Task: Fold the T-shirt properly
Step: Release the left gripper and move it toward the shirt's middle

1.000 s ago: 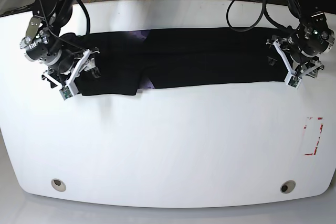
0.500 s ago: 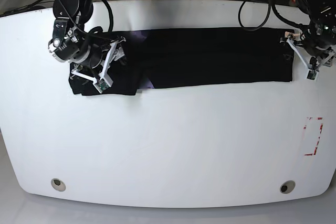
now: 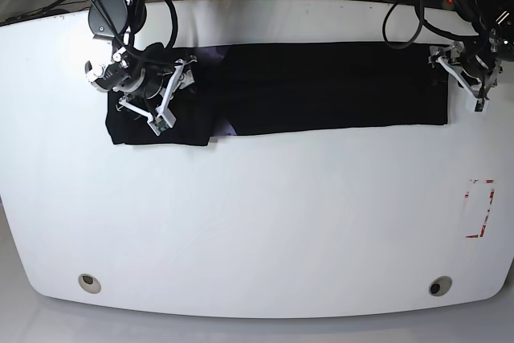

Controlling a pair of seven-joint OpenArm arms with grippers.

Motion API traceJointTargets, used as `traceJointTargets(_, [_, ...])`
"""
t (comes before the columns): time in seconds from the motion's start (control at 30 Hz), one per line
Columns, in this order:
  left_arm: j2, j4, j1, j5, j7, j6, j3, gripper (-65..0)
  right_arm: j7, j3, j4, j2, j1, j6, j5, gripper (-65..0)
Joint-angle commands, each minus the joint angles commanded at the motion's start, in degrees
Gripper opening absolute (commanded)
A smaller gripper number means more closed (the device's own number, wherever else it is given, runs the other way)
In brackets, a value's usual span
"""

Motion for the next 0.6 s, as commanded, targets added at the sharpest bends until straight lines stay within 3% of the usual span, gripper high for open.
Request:
traceJointTargets(0.23, [1.5, -0.7, -0.2, -3.6, 0.4, 0.0, 3.2, -17.2, 0.0, -0.1, 0.1, -0.4, 0.0, 0.0, 0.0, -17.8])
traceJointTargets(0.27, [1.5, -0.7, -0.2, -4.6, 0.4, 0.0, 3.5, -21.9, 0.0, -0.1, 0.1, -0.4, 0.0, 0.0, 0.0, -17.8])
traceJointTargets(0.43, [1.6, -0.5, -0.5, -5.7, 4.5, 0.0, 4.1, -60.0, 0.0, 0.0, 0.2, -0.4, 0.2, 0.0, 0.0, -17.8])
traceJointTargets(0.47, [1.6, -0.1, -0.6, -5.7, 5.2, 0.0, 4.3, -63.1, 0.0, 0.1, 0.2, -0.4, 0.2, 0.0, 0.0, -17.8])
traceJointTargets(0.6, [1.7, 7.3, 0.1, -5.7, 6.5, 0.0, 4.1, -64.2, 0.0, 0.1, 0.2, -0.4, 0.3, 0.0, -0.4, -17.8])
